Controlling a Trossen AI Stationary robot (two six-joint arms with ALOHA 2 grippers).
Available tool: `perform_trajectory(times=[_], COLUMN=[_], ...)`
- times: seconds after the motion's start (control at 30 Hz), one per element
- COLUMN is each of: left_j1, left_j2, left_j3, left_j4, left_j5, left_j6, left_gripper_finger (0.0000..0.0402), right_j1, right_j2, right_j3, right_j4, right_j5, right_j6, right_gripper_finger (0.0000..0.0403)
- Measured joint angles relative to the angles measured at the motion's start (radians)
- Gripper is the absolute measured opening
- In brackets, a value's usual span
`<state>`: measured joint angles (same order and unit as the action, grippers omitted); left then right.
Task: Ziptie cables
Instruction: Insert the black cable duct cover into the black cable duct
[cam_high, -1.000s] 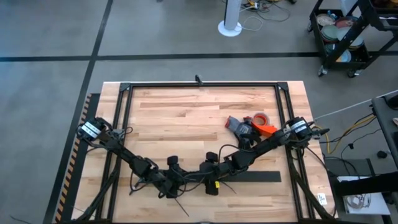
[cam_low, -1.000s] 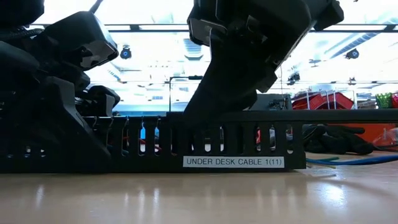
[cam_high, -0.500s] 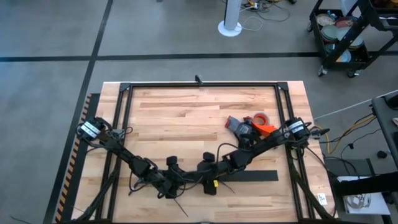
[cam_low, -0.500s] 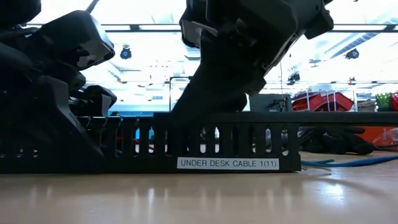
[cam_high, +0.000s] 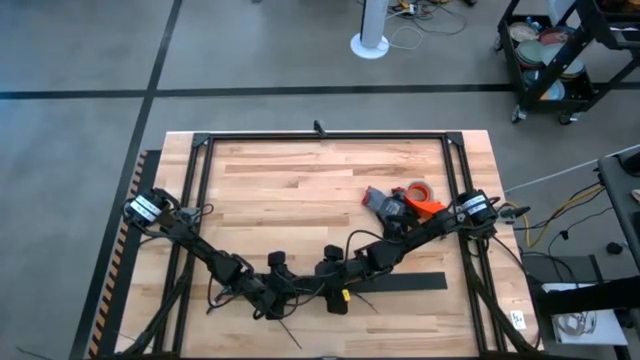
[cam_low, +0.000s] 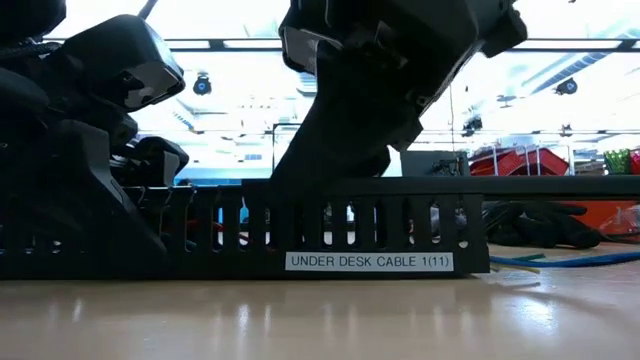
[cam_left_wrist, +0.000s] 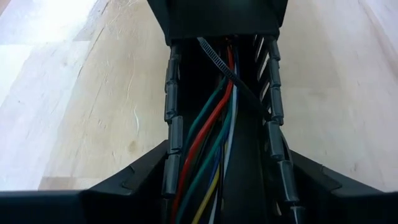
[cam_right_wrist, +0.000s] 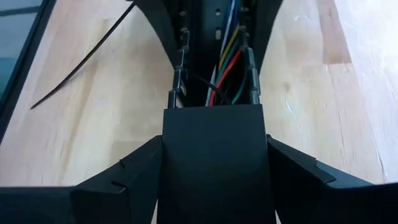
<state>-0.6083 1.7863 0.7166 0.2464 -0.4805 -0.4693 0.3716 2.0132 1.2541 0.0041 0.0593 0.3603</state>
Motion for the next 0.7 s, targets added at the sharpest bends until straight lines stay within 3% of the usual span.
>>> perform_trajectory(times=[0.37,0.7], left_j1=[0.000,0.000], left_j2=[0.001,0.000], left_j3=[-0.002,-0.003], left_j4=[0.009,0.008], left_j5=[0.014,0.013], left_j6=[-0.011,-0.011], left_gripper_finger=[0.0217,0.0218], right_j1=[0.013,0.011], right_j2=[0.000,0.016], right_j3=[0.010,0.036], right_j4=[-0.027,-0.037], right_j5=[-0.041,0.022], right_j6=[-0.030,0.036], right_gripper_finger=[0.0223,0.0216])
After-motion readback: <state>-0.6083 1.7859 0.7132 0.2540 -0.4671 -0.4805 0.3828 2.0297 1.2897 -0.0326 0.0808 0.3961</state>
